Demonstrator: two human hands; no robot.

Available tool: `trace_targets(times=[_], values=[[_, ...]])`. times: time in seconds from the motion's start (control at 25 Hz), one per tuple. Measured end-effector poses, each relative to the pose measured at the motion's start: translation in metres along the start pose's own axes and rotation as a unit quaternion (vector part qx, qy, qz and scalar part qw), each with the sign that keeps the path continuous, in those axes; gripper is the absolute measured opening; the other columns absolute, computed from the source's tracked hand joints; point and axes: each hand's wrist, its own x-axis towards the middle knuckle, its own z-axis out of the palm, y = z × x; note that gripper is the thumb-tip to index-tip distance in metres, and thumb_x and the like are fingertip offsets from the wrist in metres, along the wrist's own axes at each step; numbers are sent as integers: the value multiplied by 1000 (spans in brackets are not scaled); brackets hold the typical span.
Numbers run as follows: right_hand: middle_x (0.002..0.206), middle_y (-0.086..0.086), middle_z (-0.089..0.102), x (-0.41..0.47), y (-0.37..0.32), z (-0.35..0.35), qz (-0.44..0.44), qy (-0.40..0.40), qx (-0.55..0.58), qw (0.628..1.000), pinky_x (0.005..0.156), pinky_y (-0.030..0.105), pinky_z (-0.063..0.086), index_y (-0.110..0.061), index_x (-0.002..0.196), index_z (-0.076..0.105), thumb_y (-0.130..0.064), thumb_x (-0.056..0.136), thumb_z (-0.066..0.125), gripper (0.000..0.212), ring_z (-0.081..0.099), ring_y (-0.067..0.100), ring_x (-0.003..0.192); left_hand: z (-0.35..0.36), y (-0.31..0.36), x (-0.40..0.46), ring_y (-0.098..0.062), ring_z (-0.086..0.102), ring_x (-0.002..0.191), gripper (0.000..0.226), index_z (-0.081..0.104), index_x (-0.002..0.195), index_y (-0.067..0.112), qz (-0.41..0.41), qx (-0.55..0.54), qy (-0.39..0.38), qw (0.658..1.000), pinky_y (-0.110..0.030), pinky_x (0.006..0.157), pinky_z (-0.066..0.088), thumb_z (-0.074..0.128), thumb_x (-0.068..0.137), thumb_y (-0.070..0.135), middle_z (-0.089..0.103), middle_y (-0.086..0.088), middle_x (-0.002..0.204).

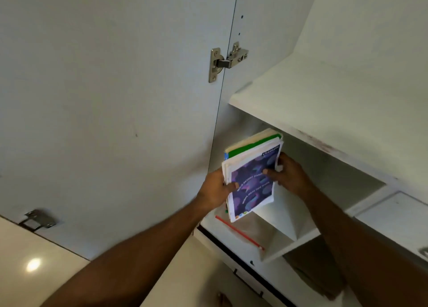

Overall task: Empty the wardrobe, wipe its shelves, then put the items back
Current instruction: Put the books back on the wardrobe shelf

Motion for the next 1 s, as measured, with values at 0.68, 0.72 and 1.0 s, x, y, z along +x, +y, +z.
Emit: trace_targets(times=[0.68,0.72,1.0], values=[[147,21,45,172,5,43,142,-129,194,962,114,50,37,1,146,38,-7,103,50,45,45,40,136,38,-17,137,-28,63,115,38,57,133,8,-197,-27,196,960,-36,96,50,57,101,29,65,-14,128],[150,20,43,169,10,50,143,-124,214,958,110,53,41,-4,148,37,-7,101,54,51,46,41,135,39,-17,140,-28,64,113,37,58,132,7,-202,-23,196,959,-34,93,50,56,102,30,66,-14,126],[146,15,49,139,65,106,281,-152,311,895,91,56,53,-32,148,27,-38,94,65,67,55,48,123,44,-31,131,-27,66,108,42,59,126,8,-239,-4,208,948,-34,84,57,60,98,39,67,-12,122]])
